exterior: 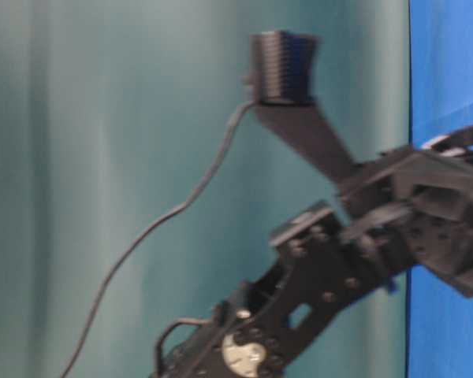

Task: Handover the blue block to the right arm after grasping it with the left arm, then place it in the designated position.
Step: 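Descend the left gripper around the blue cube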

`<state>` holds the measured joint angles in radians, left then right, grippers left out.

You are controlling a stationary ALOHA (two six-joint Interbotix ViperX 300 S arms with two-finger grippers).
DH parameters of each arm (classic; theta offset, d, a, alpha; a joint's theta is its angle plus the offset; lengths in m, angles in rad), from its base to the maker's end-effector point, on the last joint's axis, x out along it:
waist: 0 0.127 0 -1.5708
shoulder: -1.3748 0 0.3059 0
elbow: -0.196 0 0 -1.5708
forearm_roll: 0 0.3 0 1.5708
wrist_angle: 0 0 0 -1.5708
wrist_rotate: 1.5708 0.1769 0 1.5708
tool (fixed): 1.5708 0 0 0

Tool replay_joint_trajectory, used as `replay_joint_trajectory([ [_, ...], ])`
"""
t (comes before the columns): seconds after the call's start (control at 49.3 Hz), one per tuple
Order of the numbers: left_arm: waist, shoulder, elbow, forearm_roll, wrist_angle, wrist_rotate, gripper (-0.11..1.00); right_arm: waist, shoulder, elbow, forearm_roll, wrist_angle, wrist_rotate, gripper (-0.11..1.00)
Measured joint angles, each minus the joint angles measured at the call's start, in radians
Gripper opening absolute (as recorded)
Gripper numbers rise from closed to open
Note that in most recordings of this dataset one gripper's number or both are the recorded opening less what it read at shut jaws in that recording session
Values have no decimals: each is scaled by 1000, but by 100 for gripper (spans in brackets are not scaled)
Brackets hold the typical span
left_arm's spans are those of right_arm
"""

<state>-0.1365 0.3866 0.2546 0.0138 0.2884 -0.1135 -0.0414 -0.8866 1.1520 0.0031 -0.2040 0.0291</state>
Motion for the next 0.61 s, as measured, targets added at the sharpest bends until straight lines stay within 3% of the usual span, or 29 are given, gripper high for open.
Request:
replay_joint_trajectory([
  [0.426,0,21,2,0,-20,-2,89,-2,9,0,-2,0,0,97],
  [0.487,-2,20,2,0,-14,-3,81,-2,9,0,-2,0,0,97],
  [0.608,-9,21,0,0,11,0,49,-3,9,0,0,0,0,97],
])
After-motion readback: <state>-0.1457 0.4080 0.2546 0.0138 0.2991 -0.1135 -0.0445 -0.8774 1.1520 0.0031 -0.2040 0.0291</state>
